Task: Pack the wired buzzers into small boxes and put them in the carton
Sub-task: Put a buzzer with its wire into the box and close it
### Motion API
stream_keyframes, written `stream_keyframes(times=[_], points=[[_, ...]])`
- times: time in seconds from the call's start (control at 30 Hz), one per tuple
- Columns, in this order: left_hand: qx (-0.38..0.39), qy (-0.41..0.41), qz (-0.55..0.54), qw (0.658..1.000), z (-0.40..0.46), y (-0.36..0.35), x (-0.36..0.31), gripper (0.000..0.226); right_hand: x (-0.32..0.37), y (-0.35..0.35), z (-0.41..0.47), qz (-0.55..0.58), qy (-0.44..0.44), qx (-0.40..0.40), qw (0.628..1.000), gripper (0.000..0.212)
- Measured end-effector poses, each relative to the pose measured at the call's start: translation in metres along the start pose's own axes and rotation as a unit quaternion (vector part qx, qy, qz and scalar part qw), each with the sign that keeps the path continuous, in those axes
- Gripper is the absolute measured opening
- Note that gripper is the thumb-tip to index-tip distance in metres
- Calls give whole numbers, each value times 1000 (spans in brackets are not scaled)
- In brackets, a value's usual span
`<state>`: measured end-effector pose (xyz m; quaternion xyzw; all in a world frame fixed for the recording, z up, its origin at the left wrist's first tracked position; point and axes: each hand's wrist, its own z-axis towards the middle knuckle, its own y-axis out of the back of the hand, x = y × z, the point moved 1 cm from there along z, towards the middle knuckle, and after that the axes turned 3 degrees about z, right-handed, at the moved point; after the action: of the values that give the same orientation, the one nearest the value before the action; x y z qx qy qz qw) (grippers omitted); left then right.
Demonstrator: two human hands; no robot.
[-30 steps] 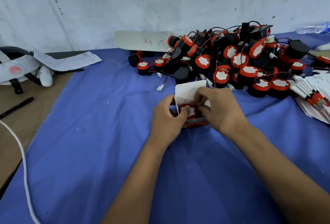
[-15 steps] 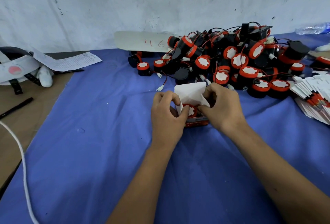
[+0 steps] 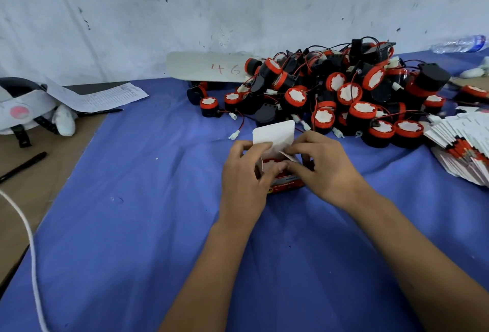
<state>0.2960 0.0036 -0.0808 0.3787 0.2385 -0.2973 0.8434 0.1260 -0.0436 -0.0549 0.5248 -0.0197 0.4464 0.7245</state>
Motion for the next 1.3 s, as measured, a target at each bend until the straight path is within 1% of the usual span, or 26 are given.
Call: stream_keyframes(times=[0.1,0.17,0.2,0.27,0.33,0.43,0.53,0.6,0.67,0.73,0.77,0.8,0.87,0.93,1.0,1.07,1.13,1.2,1.3], points=[[-23,41,-31,998,-2,2,-3,46,2,3,-4,39,6,22,999,26],[-30,54,-34,997,-2,3,-4,47,3,2,-4,62,-22,22,998,32],[-29,56,-34,997,-3,4,-4,46,2,2,-4,64,-36,18,997,32],[-33,55,-41,997,-3,5,-6,42,2,-1,-3,45,-50,7,998,25],[-43,42,-55,997,-3,5,-8,34,2,-2,-3,41,-72,0,997,17],[-50,23,-48,997,-3,3,-5,31,0,-3,-5,110,-125,-38,985,14],[-26,43,-45,998,-1,2,0,20,-6,-5,-5,204,-184,-65,959,8],[-3,53,-40,998,0,0,1,18,-9,-8,-5,279,-209,-60,935,21],[18,68,-45,996,1,1,1,19,-9,-10,-6,333,-201,-44,920,44],[30,91,-63,993,2,2,2,18,-8,-10,-8,335,-158,-27,929,70],[28,103,-71,992,3,3,2,16,-8,-9,-9,319,-126,-21,939,76],[22,118,-78,990,3,4,3,14,-7,-9,-9,301,-97,-17,948,76],[1,148,-95,984,3,6,4,11,-7,-9,-8,270,-60,-10,961,63],[-9,184,-139,973,2,8,6,22,-2,-12,-8,241,-47,-3,969,48],[5,225,-202,953,1,9,8,35,5,-13,-10,228,-33,5,973,41],[25,242,-233,941,1,10,10,39,7,-11,-11,238,-25,23,971,34],[39,244,-247,937,2,11,11,35,7,-7,-12,248,-16,52,967,31],[46,239,-244,939,4,10,12,26,6,-6,-13,243,-17,73,967,28],[50,236,-245,939,3,10,13,23,5,-7,-13,254,-28,57,965,22]])
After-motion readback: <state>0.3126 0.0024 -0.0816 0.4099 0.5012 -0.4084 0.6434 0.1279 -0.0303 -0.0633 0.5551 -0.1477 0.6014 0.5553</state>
